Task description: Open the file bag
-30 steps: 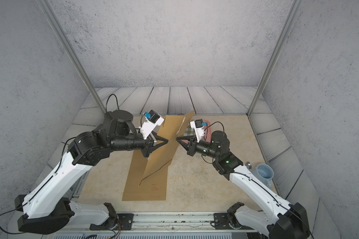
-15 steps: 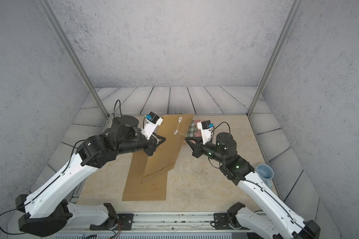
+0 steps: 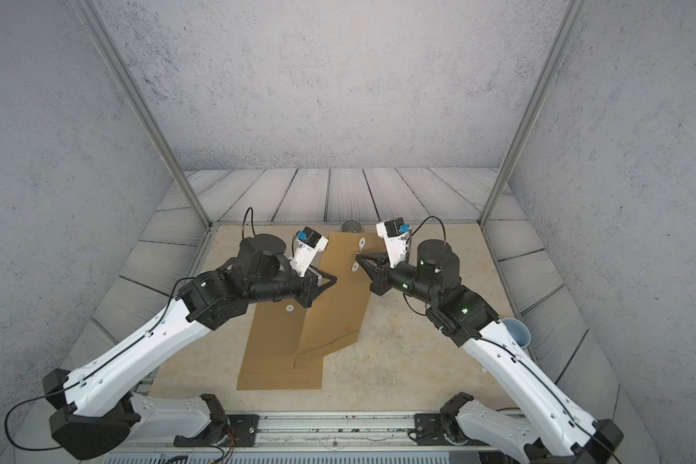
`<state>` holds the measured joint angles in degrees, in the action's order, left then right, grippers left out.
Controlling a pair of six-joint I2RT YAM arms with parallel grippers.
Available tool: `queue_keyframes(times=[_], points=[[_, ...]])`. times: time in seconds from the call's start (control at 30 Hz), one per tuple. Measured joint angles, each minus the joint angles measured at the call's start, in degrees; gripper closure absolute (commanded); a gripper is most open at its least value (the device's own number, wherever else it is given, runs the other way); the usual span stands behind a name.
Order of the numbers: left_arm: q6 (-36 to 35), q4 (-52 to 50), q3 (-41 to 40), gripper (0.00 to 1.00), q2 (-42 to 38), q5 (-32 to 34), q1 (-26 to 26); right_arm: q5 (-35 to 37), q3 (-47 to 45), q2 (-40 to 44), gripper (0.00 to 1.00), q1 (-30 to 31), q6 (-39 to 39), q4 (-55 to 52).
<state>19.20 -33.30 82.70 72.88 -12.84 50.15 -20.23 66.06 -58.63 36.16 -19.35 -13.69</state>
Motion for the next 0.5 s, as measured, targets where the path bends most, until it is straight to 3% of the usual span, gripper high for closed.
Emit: queue_keyframes(times=[0.2, 0.37, 0.5], points=[[4.5, 5.38, -3.02, 1.0, 0.0, -1.84, -2.78, 0.35, -6.32, 2.47, 1.0, 5.18, -1.07, 1.38], [8.15, 9.73, -5.6, 1.0, -0.09, -4.22, -4.85, 2.23, -16.87, 5.9, 1.0, 5.4, -4.31, 2.03], [9.99, 11.45, -7.08, 1.0, -1.01, -6.19, -5.81, 6.19, -20.2, 7.98, 1.0, 5.38, -5.53, 0.9]])
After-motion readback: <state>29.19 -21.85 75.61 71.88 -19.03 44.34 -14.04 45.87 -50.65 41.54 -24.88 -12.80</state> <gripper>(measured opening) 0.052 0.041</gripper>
